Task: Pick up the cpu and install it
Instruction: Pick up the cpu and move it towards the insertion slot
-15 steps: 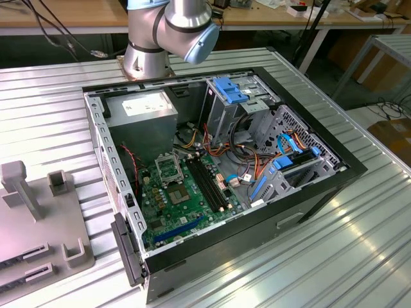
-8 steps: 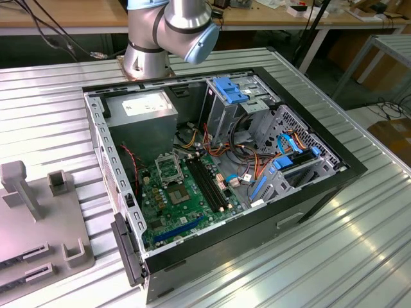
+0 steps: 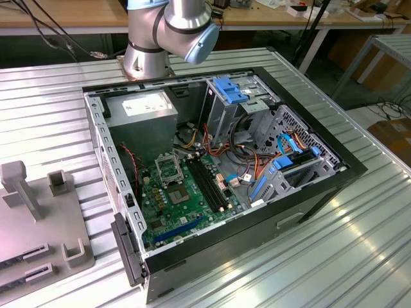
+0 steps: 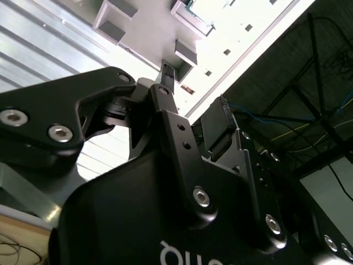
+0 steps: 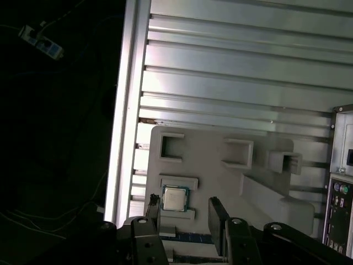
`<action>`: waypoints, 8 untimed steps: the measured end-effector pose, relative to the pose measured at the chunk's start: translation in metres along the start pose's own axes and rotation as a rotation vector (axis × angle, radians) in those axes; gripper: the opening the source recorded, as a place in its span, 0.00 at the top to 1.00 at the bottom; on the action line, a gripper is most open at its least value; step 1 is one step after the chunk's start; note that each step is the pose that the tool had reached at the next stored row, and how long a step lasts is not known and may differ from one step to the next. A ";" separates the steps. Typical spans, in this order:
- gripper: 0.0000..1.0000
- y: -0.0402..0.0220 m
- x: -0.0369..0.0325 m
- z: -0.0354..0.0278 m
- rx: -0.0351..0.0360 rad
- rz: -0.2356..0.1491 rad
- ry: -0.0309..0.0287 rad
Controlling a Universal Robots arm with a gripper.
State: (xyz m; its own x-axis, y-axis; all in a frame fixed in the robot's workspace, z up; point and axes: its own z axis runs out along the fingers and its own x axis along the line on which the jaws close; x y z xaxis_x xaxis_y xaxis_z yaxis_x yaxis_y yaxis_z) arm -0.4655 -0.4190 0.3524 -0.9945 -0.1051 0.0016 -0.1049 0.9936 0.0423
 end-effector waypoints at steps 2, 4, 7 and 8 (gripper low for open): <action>0.52 -0.0005 0.0000 0.0003 0.0000 0.000 0.0001; 0.52 -0.0014 0.0001 0.0005 0.0001 0.000 0.0002; 0.52 -0.0026 0.0003 0.0009 0.0000 0.000 0.0001; 0.52 -0.0029 0.0003 0.0010 0.0001 0.000 0.0001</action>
State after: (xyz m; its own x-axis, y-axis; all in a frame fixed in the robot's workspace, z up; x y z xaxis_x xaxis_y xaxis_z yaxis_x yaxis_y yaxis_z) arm -0.4655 -0.4218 0.3513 -0.9945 -0.1052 0.0017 -0.1050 0.9936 0.0422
